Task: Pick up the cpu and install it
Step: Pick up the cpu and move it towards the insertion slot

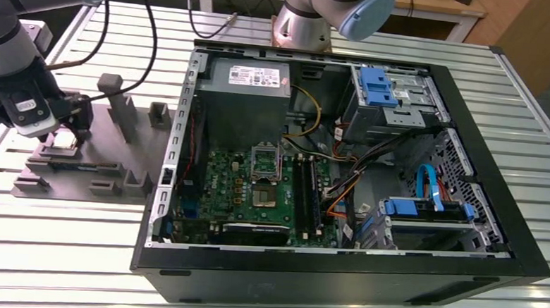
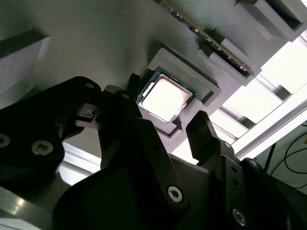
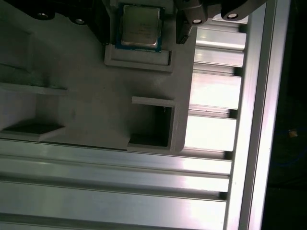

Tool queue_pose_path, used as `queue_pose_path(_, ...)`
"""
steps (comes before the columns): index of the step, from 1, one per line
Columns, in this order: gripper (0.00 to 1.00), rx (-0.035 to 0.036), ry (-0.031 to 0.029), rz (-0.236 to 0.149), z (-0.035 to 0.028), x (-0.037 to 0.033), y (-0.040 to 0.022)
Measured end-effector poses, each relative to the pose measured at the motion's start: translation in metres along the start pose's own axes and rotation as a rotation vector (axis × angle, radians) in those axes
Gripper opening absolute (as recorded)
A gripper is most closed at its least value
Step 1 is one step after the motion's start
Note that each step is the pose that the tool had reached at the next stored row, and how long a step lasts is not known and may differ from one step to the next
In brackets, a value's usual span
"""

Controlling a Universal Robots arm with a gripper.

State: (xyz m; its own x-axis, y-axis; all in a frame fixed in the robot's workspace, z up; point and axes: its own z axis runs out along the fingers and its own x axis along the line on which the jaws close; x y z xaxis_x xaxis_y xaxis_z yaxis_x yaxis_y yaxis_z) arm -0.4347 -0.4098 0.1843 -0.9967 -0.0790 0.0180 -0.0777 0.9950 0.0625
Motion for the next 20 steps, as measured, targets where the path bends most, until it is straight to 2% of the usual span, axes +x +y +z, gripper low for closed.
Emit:
queue_pose_path(7,0.65,0.0004,-0.0003,0.007,0.0026,-0.0006,-0.0001)
queue_pose_path(16,0.65,0.0018,-0.0008,0.015,0.0029,-0.0007,0.0001)
queue_pose_path(18,0.64,0.0023,-0.0007,0.015,0.0029,-0.0007,0.0001)
queue_pose_path(19,0.58,0.0025,-0.0006,0.015,0.0029,-0.0006,0.0001)
queue_pose_path(20,0.58,0.0028,-0.0007,0.015,0.0029,-0.0007,0.0001)
